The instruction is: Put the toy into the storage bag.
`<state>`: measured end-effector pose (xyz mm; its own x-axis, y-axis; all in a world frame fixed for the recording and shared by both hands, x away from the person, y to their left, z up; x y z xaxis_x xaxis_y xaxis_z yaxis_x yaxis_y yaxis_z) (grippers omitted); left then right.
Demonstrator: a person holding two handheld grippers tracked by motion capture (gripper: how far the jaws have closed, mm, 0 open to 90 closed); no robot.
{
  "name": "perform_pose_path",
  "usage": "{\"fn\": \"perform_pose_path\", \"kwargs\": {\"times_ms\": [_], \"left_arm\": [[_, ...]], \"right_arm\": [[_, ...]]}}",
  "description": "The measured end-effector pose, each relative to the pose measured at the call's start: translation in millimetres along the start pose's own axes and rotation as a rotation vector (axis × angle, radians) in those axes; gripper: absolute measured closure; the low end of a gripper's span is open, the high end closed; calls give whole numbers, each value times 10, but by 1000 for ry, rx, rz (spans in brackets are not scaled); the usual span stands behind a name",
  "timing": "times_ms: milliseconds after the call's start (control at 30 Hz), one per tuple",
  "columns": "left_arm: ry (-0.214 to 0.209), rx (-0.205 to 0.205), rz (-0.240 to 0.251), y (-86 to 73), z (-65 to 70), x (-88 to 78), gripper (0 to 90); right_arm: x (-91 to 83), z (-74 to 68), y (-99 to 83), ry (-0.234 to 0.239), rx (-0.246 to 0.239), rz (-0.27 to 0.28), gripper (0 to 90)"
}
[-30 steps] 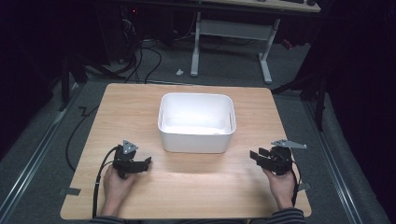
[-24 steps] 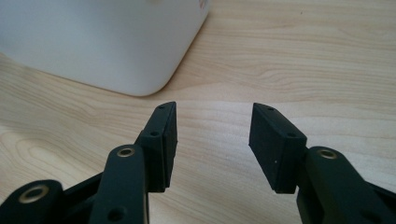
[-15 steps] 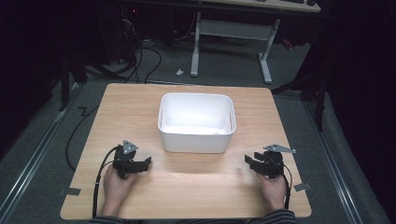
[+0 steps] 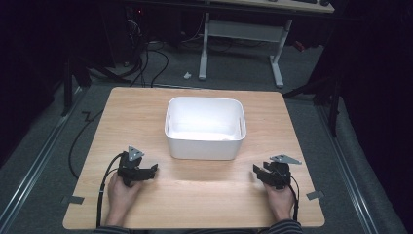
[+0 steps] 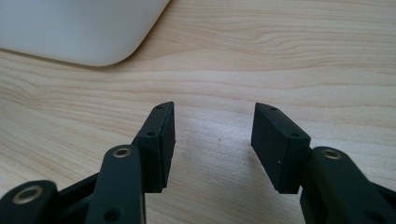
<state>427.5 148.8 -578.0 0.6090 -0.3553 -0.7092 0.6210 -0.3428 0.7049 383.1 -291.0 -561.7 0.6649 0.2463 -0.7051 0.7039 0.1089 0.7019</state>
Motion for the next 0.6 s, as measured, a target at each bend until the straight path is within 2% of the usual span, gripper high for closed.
{"fn": "perform_pose_path", "kwargs": {"times_ms": [600], "left_arm": [[1, -1, -1, -3, 5, -3, 165]], "right_arm": [[81, -30, -42, -36, -31, 21, 491]]}}
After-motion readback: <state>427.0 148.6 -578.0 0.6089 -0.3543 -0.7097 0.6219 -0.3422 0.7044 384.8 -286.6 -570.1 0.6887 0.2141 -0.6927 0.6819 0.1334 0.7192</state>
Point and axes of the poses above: each handheld gripper's, and its own axes: x roughly forward along the jaws, y roughly out of its top, z roughly to its right, the point moved 6 cm from there along x, roughly forward along the jaws, and after that the axes turned 2 degrees about -z, right-handed, at the moved point
